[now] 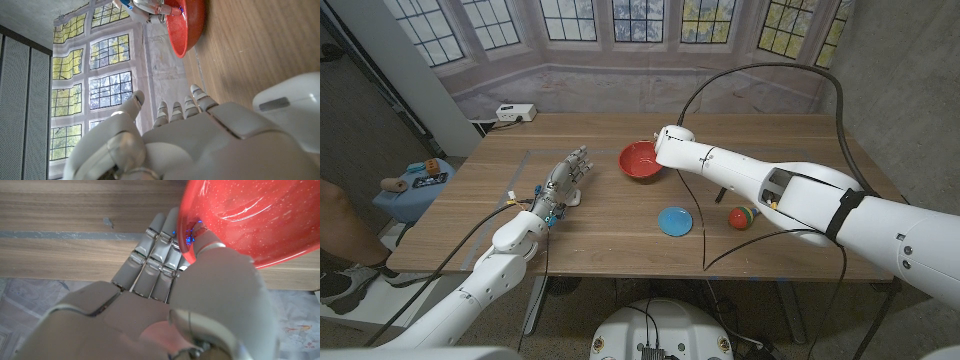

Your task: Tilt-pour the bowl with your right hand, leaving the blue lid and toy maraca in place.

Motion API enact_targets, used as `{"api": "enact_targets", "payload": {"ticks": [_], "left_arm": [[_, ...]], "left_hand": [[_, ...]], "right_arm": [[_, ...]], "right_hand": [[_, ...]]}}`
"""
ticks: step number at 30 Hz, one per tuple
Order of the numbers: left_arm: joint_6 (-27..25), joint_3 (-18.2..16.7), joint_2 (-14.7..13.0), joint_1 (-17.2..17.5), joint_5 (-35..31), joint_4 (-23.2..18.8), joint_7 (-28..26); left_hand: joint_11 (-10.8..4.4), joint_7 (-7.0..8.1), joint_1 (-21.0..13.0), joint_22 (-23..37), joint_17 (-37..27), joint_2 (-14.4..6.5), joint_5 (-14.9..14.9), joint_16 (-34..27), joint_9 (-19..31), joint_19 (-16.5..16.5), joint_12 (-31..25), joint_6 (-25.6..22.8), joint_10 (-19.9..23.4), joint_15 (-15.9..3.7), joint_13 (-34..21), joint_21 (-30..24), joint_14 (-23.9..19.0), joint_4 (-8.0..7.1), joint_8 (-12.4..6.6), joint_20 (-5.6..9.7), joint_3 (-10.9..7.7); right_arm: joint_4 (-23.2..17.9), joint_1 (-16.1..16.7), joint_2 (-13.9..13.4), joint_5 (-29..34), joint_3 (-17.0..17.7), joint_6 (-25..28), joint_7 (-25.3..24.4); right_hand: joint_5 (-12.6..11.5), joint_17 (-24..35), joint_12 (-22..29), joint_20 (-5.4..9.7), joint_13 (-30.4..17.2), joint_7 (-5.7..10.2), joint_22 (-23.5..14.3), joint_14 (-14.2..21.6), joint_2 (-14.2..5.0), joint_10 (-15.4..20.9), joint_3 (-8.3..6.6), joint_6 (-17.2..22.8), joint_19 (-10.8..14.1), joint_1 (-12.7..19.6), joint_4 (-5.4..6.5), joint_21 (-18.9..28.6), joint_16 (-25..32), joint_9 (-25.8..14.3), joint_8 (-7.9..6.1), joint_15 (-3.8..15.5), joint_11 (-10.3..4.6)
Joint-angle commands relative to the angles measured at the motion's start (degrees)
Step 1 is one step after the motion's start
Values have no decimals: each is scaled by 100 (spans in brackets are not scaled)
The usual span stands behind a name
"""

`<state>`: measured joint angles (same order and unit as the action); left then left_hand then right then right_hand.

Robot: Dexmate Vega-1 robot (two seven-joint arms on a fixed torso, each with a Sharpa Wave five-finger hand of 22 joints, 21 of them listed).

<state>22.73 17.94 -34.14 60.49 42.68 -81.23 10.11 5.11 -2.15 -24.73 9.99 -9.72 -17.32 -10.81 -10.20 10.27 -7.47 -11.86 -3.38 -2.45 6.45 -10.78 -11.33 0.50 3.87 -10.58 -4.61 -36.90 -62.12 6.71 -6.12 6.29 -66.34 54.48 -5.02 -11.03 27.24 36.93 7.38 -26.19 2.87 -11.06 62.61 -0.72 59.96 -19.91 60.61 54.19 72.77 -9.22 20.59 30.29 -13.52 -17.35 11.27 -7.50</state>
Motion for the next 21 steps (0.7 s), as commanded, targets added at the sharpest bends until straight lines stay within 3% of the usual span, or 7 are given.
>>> {"api": "enact_targets", "payload": {"ticks": [1, 9, 21], "left_arm": [[-2, 26, 6, -45, 0, 28, 50], [-40, 50, -4, -47, -1, 11, 65], [-62, 57, -6, -111, -7, 66, 88]], "left_hand": [[31, 10, 647, 21, -17, 705, -41, -34, 14, -5, -40, -53, 44, 15, -35, -25, -15, 11, -15, -23, 26], [25, 11, 643, 22, -16, 706, -41, -35, 14, -8, -42, -53, 52, 17, -35, -26, -22, 12, -14, -22, 29], [31, 10, 635, 22, -17, 706, -41, -32, 15, -6, -38, -49, 51, 17, -36, -24, -21, 11, -10, -27, 36]], "right_arm": [[-689, 126, -297, 36, 19, 207, -125], [-1037, 186, -442, 61, 26, 285, -209], [-1185, 232, -493, 60, 92, 230, -325]], "right_hand": [[-30, 16, -10, 74, -13, 7, -17, 50, -49, 105, -16, 34, -11, 0, 16, 43, -35, -15, 0, 229, -50], [-29, 29, -10, 77, -30, 12, -16, 63, -57, 99, -15, 45, -25, 11, 13, 56, -75, -9, 11, 231, -43], [-22, 61, -25, 81, -31, 12, -16, 86, -62, 101, 0, 52, -47, 15, 13, 78, -124, -2, 33, 230, -46]]}}
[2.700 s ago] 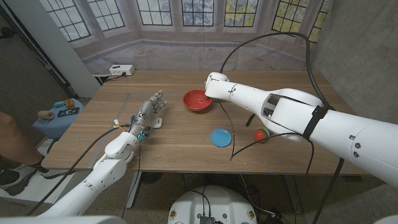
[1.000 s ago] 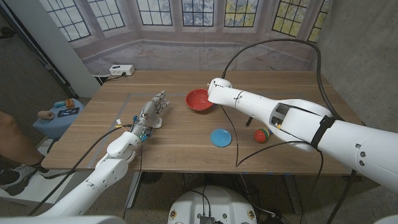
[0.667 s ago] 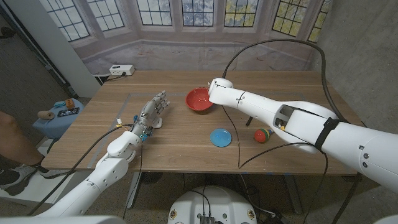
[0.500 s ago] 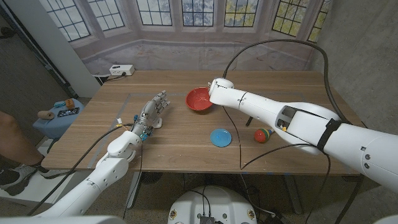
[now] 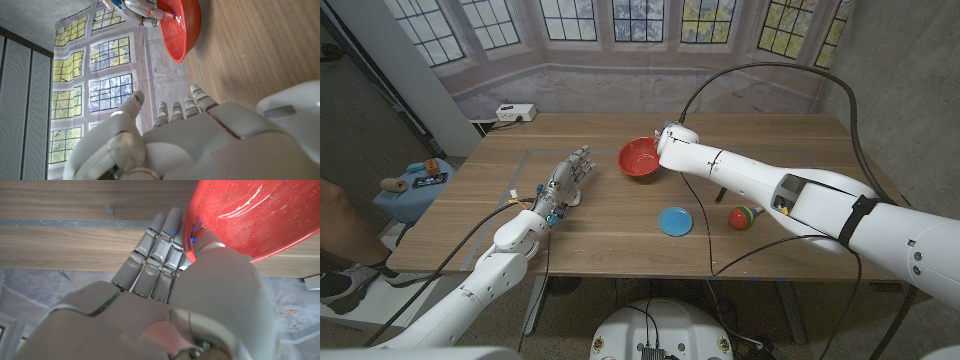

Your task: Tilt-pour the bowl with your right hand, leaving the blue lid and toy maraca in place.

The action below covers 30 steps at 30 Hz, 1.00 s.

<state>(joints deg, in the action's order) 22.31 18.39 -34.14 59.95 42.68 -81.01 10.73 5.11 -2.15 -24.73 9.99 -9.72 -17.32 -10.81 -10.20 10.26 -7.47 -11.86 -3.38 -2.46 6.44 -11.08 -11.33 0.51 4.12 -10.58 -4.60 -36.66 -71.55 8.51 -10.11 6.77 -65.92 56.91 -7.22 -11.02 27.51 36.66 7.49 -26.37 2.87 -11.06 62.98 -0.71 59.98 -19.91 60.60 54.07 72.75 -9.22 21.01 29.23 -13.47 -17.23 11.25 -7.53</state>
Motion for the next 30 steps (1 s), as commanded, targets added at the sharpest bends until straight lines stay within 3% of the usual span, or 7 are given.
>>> {"api": "enact_targets", "payload": {"ticks": [1, 30], "left_arm": [[-19, 12, -3, -60, -6, 49, 27], [5, -91, -119, 102, -38, -206, -134]], "left_hand": [[30, 8, 634, 22, -17, 706, -42, -31, 15, -7, -38, -50, 52, 17, -6, -24, -21, -13, -10, -24, 11], [25, 11, 620, 23, -18, 708, -43, -28, 16, -2, -34, -53, 55, 13, -8, -21, -22, -15, -8, -26, 27]], "right_arm": [[-259, 53, -100, 19, 49, -17, -116], [-739, 90, -268, 248, 75, -84, -239]], "right_hand": [[-23, 35, 2, 72, -11, 13, -16, 50, -66, 103, -1, 53, -36, 15, 15, 37, -23, -7, 23, 230, -40], [-9, 134, -19, 72, -38, 28, -14, 116, -70, 116, 45, 80, -71, 12, 18, 102, -127, 6, 71, 231, -52]]}}
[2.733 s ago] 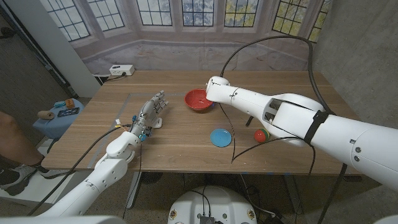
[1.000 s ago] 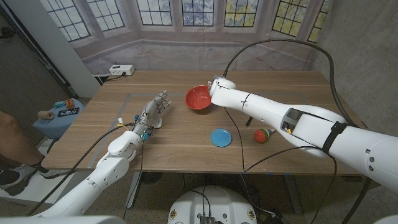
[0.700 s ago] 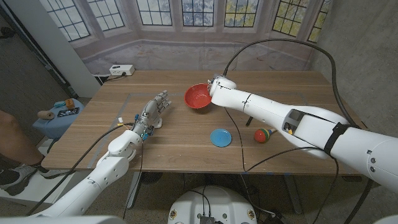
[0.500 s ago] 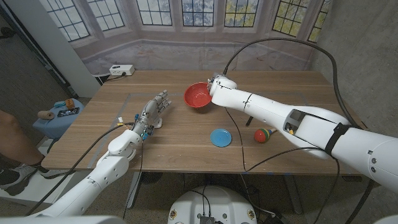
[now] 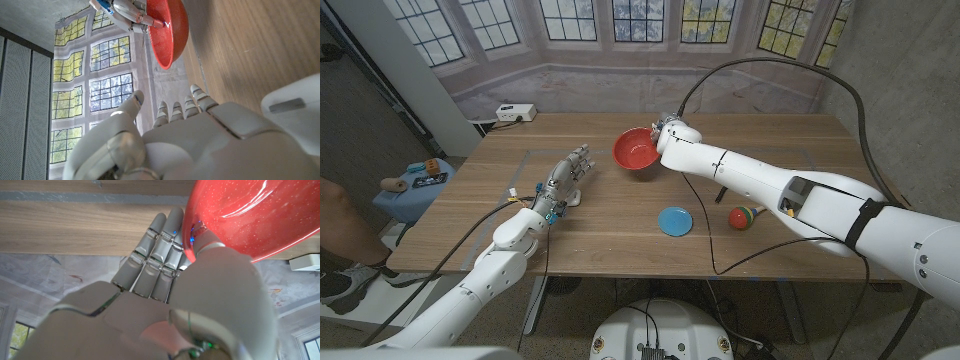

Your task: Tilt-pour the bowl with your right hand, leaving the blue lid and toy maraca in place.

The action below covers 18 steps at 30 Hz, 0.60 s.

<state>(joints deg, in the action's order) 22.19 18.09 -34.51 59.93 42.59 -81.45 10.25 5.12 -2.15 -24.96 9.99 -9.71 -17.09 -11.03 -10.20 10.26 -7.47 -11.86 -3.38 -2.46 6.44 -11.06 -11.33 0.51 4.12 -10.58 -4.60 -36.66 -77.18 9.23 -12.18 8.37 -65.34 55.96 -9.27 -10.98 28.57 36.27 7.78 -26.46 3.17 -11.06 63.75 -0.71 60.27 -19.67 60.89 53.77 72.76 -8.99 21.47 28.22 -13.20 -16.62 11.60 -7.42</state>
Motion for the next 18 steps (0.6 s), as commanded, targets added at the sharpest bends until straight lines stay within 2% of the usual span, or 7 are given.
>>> {"api": "enact_targets", "payload": {"ticks": [1, 18], "left_arm": [[22, -71, -94, 118, -35, -183, -98], [37, -233, -330, 282, -99, -420, -203]], "left_hand": [[26, 11, 642, 23, -18, 686, -21, -28, 17, -4, -34, -54, 57, 18, -9, -22, -23, -14, -8, -24, 28], [30, 2, 630, 23, -16, 688, -22, -25, 17, -4, -30, -68, 57, 16, -10, -21, -22, -10, -12, -27, 35]], "right_arm": [[-190, 24, -68, 98, 19, 15, -44], [-369, 106, -113, 391, -35, 9, -275]], "right_hand": [[-12, 32, 20, 44, -32, -4, -14, 41, -73, 87, 22, 48, -49, 8, -3, 56, -31, -20, 13, 193, -67], [-3, 88, 4, 35, -40, -4, -13, 60, -82, 95, 40, 60, -104, 13, -6, 77, -93, -17, 37, 198, -51]]}}
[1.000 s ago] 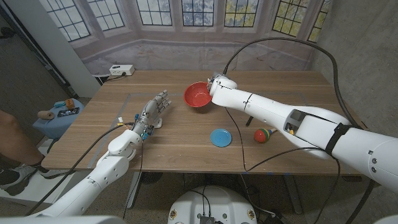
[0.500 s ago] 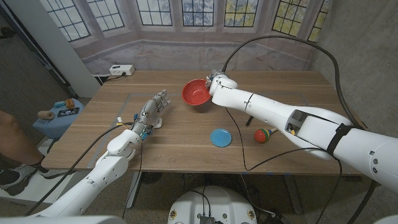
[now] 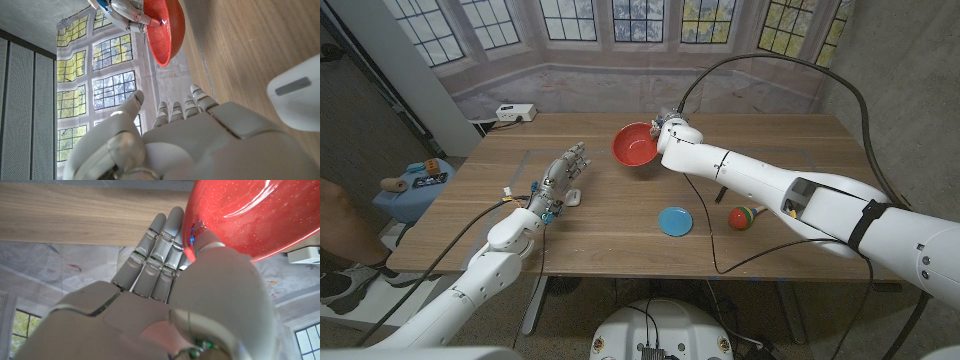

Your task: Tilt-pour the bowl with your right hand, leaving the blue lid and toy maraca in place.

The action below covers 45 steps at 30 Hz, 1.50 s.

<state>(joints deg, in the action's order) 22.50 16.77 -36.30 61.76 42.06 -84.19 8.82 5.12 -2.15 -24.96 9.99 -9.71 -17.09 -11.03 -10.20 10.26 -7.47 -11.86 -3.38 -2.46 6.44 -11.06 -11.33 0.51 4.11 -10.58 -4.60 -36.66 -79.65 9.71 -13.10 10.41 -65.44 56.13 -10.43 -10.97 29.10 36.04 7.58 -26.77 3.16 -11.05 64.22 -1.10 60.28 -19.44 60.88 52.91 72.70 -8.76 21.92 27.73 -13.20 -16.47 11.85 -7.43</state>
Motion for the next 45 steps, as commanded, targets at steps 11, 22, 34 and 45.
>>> {"api": "enact_targets", "payload": {"ticks": [11, 22, 34, 45], "left_arm": [[29, -125, -182, 156, -71, -228, -87], [69, -145, -204, 259, -120, -347, -165], [131, -242, -268, 493, -177, -553, -344], [124, -271, -303, 578, -179, -642, -369]], "left_hand": [[28, -3, 624, 23, -16, 689, -23, -27, 17, -7, -30, -75, 59, 17, -11, -22, -31, -8, -12, -27, 40], [25, -9, 620, 23, -17, 687, -24, -26, 18, -6, -28, -78, 59, 15, -11, -21, -30, -9, -12, -28, 42], [27, -14, 613, 23, -16, 689, -24, -26, 18, -8, -28, -82, 63, 12, -12, -22, -35, -7, -12, -33, 45], [30, -2, 607, 23, -15, 695, -25, -24, 18, -8, -27, -93, 66, 11, -12, -21, -37, -4, -14, -30, 49]], "right_arm": [[-290, 344, -83, 484, 69, -202, -617], [-333, 614, -66, 767, 177, -394, -1027], [-61, 766, 61, 1162, 179, -700, -1439], [354, 851, 248, 1515, 150, -875, -1815]], "right_hand": [[-2, 71, 23, 57, -32, 0, -11, 23, -52, 91, 26, 51, -78, 28, -30, 37, -87, -16, 47, 169, -66], [5, 114, 19, 53, -42, 8, -11, 54, -64, 98, 46, 78, -89, 7, -16, 60, -109, -16, 54, 163, -77], [9, 155, 14, 51, -53, 11, -9, 65, -69, 106, 61, 79, -99, -2, -16, 84, -148, -17, 71, 167, -82], [11, 186, -2, 45, -53, 17, -9, 61, -71, 96, 68, 83, -127, 5, -24, 99, -194, -17, 86, 171, -80]]}}
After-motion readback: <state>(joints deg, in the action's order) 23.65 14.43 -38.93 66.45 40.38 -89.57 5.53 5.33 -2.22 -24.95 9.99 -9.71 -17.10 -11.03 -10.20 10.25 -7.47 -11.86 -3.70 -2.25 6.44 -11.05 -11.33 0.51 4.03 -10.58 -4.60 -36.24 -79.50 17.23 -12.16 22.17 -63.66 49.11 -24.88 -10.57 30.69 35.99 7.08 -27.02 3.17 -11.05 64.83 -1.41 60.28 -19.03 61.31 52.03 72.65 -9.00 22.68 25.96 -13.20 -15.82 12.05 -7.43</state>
